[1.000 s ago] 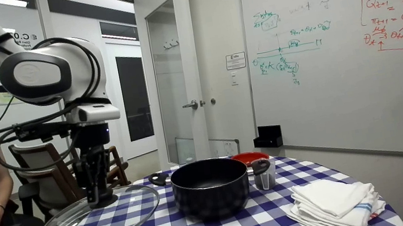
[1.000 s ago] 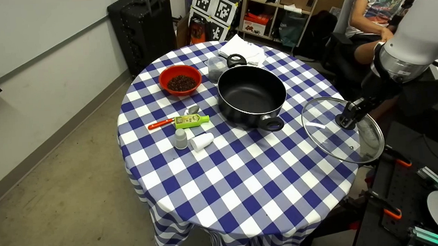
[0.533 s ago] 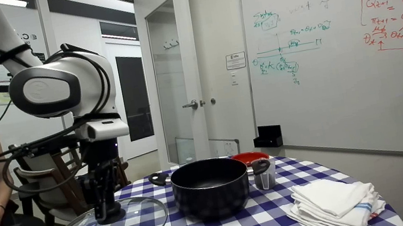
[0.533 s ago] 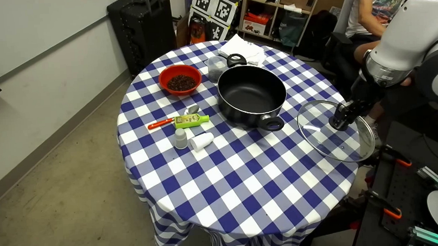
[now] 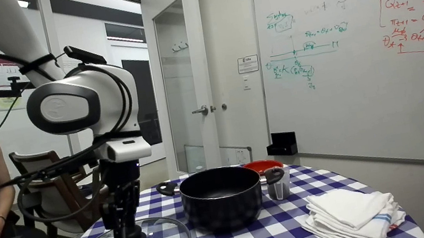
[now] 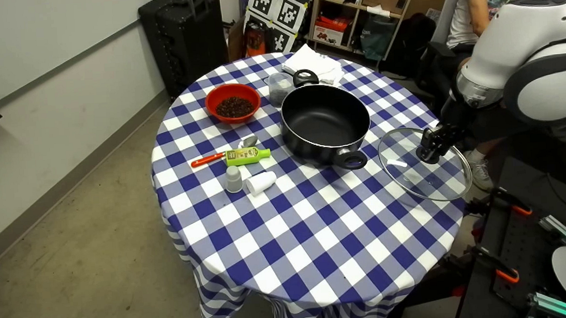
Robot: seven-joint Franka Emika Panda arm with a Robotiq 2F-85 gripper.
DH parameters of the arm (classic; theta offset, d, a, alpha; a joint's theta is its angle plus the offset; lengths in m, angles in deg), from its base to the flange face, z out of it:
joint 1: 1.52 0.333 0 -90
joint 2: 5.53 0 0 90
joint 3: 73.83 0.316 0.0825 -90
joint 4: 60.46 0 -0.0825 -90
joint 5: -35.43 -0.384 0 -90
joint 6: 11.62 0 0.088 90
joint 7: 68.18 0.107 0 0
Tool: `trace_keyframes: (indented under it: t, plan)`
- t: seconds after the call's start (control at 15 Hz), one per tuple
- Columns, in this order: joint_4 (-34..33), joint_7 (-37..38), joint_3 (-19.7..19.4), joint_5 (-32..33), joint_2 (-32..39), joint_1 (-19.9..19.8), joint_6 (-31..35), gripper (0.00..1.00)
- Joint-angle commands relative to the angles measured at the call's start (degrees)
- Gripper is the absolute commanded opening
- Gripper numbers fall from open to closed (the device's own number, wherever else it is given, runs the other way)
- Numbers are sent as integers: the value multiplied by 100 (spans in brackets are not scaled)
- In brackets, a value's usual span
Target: Put the glass lid on the table.
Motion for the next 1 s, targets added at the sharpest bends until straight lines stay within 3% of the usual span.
trace_keyframes:
  t: [0.0, 0.67, 0.73, 0.8, 0.93]
  plan:
    - [-250, -107, -148, -225, 324, 38, 220, 24]
    - [-584, -259, -226, -848, 1021, 48, 648, 24]
    - [-600, -289, -216, -927, 1056, 39, 690, 29]
    - [-603, -316, -215, -980, 1077, 35, 715, 69]
    - [-560, -353, -214, -1062, 1022, 54, 698, 80]
